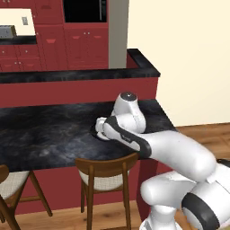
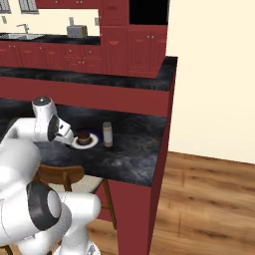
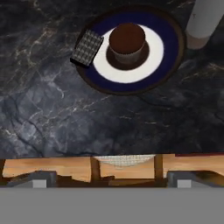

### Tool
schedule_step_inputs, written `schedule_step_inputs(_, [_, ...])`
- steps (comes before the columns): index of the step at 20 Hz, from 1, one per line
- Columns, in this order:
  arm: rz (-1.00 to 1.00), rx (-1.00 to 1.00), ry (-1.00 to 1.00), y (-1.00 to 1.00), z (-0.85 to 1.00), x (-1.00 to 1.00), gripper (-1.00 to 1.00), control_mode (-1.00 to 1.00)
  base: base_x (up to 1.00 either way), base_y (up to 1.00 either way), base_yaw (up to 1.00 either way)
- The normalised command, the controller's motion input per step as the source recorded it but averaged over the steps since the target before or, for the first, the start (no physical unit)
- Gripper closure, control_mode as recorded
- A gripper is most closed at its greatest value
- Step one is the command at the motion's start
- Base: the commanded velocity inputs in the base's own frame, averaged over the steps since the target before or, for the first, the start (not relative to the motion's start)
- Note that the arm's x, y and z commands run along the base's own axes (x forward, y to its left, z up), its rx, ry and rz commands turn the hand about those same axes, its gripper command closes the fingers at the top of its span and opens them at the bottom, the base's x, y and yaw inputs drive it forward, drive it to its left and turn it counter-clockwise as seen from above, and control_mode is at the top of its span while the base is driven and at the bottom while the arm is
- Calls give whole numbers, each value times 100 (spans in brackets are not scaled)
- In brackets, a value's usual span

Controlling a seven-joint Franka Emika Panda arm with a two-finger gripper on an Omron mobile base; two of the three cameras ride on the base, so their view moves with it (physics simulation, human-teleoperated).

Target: Take the cinnamon bottle from the cabinet and place it on the dining table, next to the plate with the cupcake. Then take the chocolate from the dining counter and place it on the cupcake plate.

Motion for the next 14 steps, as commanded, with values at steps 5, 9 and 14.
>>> schedule_step_inputs(5, [17, -14, 0, -20, 26, -90, -100, -100, 0, 0, 0])
schedule_step_inputs(9, [16, -9, 0, -36, 15, -93, -100, -100, 0, 0, 0])
schedule_step_inputs(14, [18, -4, -4, -36, 10, -89, -100, -100, 0, 0, 0])
